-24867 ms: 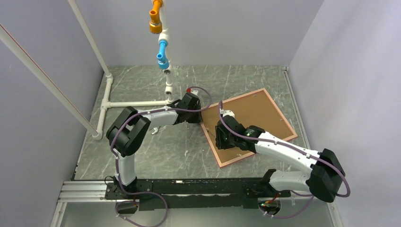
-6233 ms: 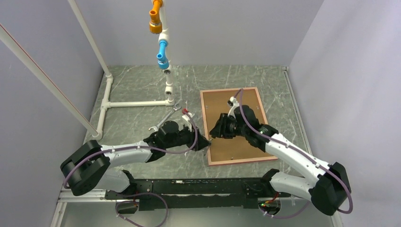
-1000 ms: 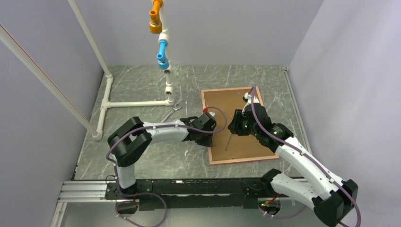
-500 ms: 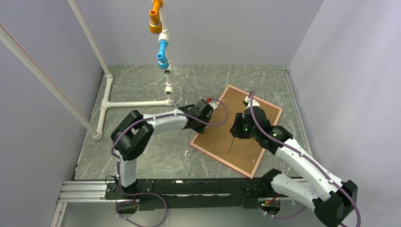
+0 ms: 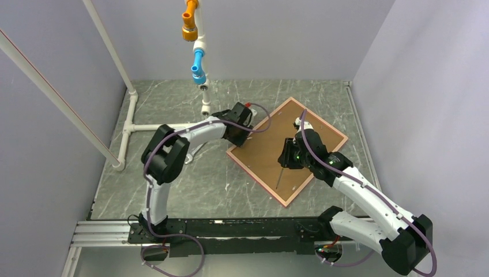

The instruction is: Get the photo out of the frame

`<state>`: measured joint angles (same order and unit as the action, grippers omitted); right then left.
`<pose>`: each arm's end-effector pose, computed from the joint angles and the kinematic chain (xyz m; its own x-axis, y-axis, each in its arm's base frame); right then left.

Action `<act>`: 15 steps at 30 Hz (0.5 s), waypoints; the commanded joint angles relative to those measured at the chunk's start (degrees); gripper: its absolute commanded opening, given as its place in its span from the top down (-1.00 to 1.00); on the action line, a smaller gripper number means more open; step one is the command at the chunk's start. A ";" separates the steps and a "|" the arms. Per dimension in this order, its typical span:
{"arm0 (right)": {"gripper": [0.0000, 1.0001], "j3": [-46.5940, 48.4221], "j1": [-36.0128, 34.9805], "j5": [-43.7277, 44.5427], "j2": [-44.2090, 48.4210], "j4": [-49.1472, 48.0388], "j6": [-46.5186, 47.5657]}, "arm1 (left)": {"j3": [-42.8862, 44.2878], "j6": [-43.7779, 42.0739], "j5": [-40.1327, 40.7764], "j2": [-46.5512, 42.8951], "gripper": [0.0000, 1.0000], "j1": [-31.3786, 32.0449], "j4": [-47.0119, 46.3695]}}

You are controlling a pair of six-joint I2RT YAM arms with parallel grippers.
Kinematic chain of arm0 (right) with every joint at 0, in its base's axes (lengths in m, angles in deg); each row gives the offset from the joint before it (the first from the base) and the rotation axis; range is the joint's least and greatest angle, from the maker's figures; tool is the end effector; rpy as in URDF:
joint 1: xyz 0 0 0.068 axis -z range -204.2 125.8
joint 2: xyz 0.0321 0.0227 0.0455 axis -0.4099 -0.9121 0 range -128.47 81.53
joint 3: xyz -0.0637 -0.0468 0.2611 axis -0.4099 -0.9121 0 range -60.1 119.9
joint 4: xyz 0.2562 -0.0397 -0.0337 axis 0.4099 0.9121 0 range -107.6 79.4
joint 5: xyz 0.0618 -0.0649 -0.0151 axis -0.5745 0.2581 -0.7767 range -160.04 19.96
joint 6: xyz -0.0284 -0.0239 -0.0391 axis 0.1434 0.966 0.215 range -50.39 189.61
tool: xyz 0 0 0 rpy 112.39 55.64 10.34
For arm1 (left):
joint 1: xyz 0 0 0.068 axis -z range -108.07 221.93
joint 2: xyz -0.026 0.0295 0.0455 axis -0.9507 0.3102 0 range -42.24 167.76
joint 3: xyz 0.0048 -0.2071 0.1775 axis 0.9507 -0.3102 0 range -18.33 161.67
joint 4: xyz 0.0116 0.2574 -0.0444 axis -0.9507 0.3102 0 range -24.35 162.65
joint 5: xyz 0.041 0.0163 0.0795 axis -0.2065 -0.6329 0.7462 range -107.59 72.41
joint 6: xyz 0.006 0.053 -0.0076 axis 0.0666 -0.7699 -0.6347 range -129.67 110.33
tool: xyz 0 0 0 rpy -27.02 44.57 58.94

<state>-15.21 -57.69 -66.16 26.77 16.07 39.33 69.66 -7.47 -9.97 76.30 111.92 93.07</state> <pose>0.1670 0.1076 0.2708 -0.7532 0.1049 -0.6494 -0.1504 0.9336 0.3252 0.3444 -0.2828 0.1800 -0.6714 0.5135 -0.5343 0.5578 0.8249 0.0919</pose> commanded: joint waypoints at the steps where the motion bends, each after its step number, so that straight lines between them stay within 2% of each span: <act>1: 1.00 -0.40 0.14 -0.23 0.39 -3.83 -0.15 | -6.57 9.54 2.29 -11.98 -0.20 -0.74 0.77; 4: 1.00 -0.47 0.10 -0.82 -0.40 -4.40 -0.19 | -10.55 20.09 3.28 -17.38 -0.34 -0.90 2.75; 8: 1.00 -0.85 0.09 -1.48 -0.50 -5.27 -0.41 | -15.49 38.24 2.29 -22.10 -0.30 -2.57 7.14; 10: 1.00 -0.85 0.10 -1.82 -0.19 -5.39 -0.31 | -18.76 47.14 -2.73 -22.99 -0.21 -4.07 6.31; 15: 1.00 -1.03 0.10 -1.50 1.41 -4.97 -0.33 | -27.16 61.43 -13.20 -23.36 -0.28 -6.99 -3.77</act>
<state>-16.13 -57.69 -67.54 26.14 13.77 39.35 47.58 37.09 -14.78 52.72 106.56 95.04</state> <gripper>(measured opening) 0.344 0.616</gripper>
